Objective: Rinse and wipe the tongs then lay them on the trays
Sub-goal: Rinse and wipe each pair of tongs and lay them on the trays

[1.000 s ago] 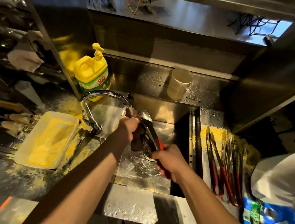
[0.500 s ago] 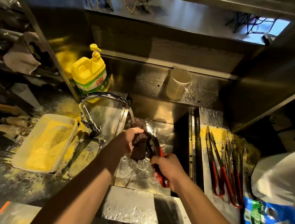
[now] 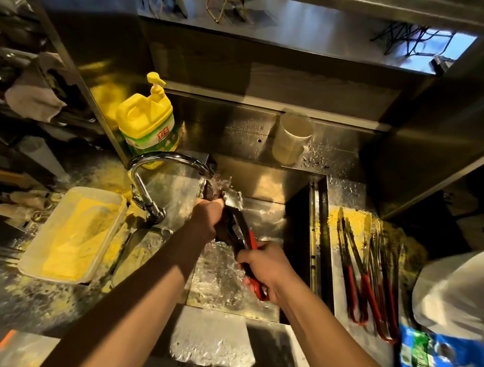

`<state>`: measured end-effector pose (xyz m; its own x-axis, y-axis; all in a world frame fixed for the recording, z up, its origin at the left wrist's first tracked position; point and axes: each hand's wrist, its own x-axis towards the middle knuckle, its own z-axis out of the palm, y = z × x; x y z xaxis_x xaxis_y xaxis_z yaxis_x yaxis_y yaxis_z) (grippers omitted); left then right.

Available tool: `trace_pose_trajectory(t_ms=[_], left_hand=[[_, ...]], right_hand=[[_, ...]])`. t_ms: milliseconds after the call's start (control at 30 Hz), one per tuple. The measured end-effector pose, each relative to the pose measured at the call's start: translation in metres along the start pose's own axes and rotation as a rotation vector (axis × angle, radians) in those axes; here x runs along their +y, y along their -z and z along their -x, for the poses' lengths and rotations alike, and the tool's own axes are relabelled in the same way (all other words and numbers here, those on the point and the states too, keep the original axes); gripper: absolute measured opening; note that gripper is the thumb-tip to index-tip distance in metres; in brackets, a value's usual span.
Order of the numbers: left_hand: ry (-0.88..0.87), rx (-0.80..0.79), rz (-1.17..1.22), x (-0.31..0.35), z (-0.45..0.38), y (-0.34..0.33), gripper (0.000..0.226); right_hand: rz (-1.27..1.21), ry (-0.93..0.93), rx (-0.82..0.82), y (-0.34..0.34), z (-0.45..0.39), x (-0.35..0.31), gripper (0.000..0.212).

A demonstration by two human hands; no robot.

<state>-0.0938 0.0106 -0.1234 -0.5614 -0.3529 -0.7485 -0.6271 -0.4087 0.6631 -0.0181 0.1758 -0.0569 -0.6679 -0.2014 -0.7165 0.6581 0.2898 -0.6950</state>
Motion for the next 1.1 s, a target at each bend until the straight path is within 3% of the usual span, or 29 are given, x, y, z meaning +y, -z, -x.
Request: trace_pose_trajectory(t_ms=[200,333,433,567,700,867,1000,1100], left_hand=[[0.036,-0.013,0.143,-0.002,0.0,-0.001,0.049],[0.0,-0.019,0.251,-0.015,0.008,-0.014,0.025],[-0.049,0.012,0.212,-0.013,0.003,-0.013,0.022],[-0.178,0.147,-0.009,0.004,-0.014,-0.002,0.074],[-0.089,0.257,0.139,0.006,-0.027,0.006,0.061],[0.032,0.001,0.074,-0.034,-0.021,0.006,0.054],[-0.006,-0.053,-0.02,-0.049,-0.005,0.007,0.049],[-0.015,-0.124,-0.069,-0.053,0.006,0.011,0.045]], right_hand=[[0.019,-0.003,0.032,-0.008,-0.006,0.001,0.016],[0.022,0.014,0.073,-0.007,-0.015,-0.007,0.007],[0.049,0.027,0.046,-0.002,-0.011,-0.006,0.008],[0.09,-0.021,0.035,0.026,0.002,0.003,0.015],[0.004,-0.014,0.064,0.049,0.001,0.003,0.019],[-0.023,-0.023,0.106,0.05,-0.002,0.001,0.026],[-0.045,-0.024,0.126,0.051,0.0,0.001,0.023],[0.17,0.087,0.267,0.048,0.0,-0.001,0.011]])
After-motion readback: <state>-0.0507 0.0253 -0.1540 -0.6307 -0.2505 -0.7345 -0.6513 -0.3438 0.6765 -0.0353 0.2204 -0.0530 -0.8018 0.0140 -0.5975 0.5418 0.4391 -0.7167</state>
